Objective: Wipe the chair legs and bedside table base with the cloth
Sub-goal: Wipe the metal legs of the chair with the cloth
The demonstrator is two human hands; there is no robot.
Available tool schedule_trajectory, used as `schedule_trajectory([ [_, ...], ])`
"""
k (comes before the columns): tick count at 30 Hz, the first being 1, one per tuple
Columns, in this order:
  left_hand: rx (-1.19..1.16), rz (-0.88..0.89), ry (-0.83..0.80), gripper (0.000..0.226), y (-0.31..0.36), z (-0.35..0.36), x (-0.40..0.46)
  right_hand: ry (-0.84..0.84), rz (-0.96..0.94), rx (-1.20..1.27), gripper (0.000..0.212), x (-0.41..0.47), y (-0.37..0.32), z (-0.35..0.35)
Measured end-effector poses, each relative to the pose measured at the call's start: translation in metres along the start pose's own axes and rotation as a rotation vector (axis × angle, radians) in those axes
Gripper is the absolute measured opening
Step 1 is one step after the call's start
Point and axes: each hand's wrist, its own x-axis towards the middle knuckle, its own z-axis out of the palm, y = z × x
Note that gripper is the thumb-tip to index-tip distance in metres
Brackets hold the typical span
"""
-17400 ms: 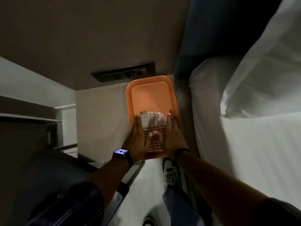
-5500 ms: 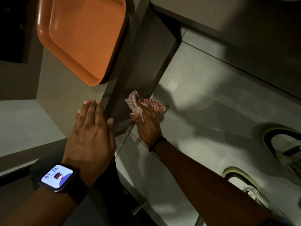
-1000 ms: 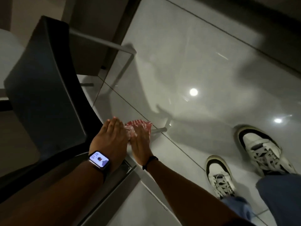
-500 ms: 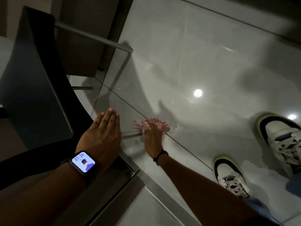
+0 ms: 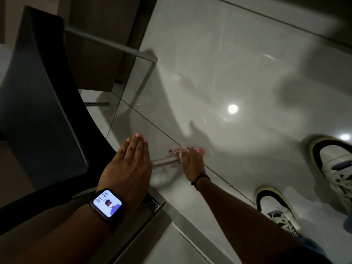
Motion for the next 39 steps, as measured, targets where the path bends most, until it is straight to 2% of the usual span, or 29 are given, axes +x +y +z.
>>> schedule_trajectory([
  [3, 0.032, -0.055, -0.106, 0.066, 0.006, -0.010, 0.000, -0.041, 0.106, -0.053, 0.078, 0.009, 0.008, -0.012],
  [6, 0.075, -0.062, -0.139, 0.064, 0.005, -0.017, 0.000, -0.018, 0.039, -0.030, 0.060, -0.008, -0.021, -0.009],
  [9, 0.048, -0.105, -0.169, 0.066, -0.001, -0.019, -0.004, -0.087, -0.012, 0.231, 0.040, -0.037, -0.048, 0.005],
  [11, 0.028, -0.113, -0.185, 0.067, -0.002, -0.020, -0.005, -0.133, -0.036, 0.253, 0.052, -0.058, -0.072, 0.009],
  [14, -0.008, -0.101, -0.213, 0.067, -0.001, -0.025, -0.004, -0.181, -0.150, 0.184, 0.037, -0.084, -0.124, -0.015],
  [15, -0.015, -0.101, -0.220, 0.065, -0.001, -0.027, -0.003, -0.193, -0.184, 0.136, 0.039, -0.089, -0.137, -0.023],
  [19, -0.020, -0.100, -0.267, 0.066, 0.005, -0.024, 0.003, -0.141, -0.217, 0.122, 0.038, -0.079, -0.117, -0.030],
  [22, -0.085, -0.112, -0.106, 0.066, 0.013, -0.008, 0.011, -0.091, -0.113, 0.199, 0.033, -0.055, -0.069, -0.026],
  [25, -0.174, -0.183, -0.189, 0.063, 0.022, -0.003, 0.024, -0.097, 0.058, 0.124, 0.035, -0.024, -0.014, -0.025],
  [28, -0.316, -0.277, -0.238, 0.063, 0.026, -0.010, 0.038, -0.175, 0.265, 0.127, 0.048, -0.006, -0.006, -0.045],
  [30, -0.446, -0.321, -0.214, 0.062, 0.025, -0.016, 0.043, -0.191, 0.330, 0.222, 0.044, -0.006, -0.027, -0.067],
  [32, -0.627, -0.365, -0.091, 0.062, 0.016, -0.031, 0.041, -0.243, 0.363, 0.360, 0.042, -0.015, -0.072, -0.098],
  [35, -1.016, -0.447, 0.163, 0.063, -0.008, -0.075, 0.028, -0.311, 0.376, 0.505, 0.043, -0.033, -0.180, -0.157],
  [37, -1.318, -0.462, 0.330, 0.061, -0.037, -0.120, 0.008, -0.352, 0.312, 0.527, 0.041, -0.042, -0.270, -0.199],
  [39, -1.481, -0.473, 0.468, 0.055, -0.076, -0.175, -0.018, -0.407, 0.213, 0.492, 0.040, -0.051, -0.365, -0.233],
])
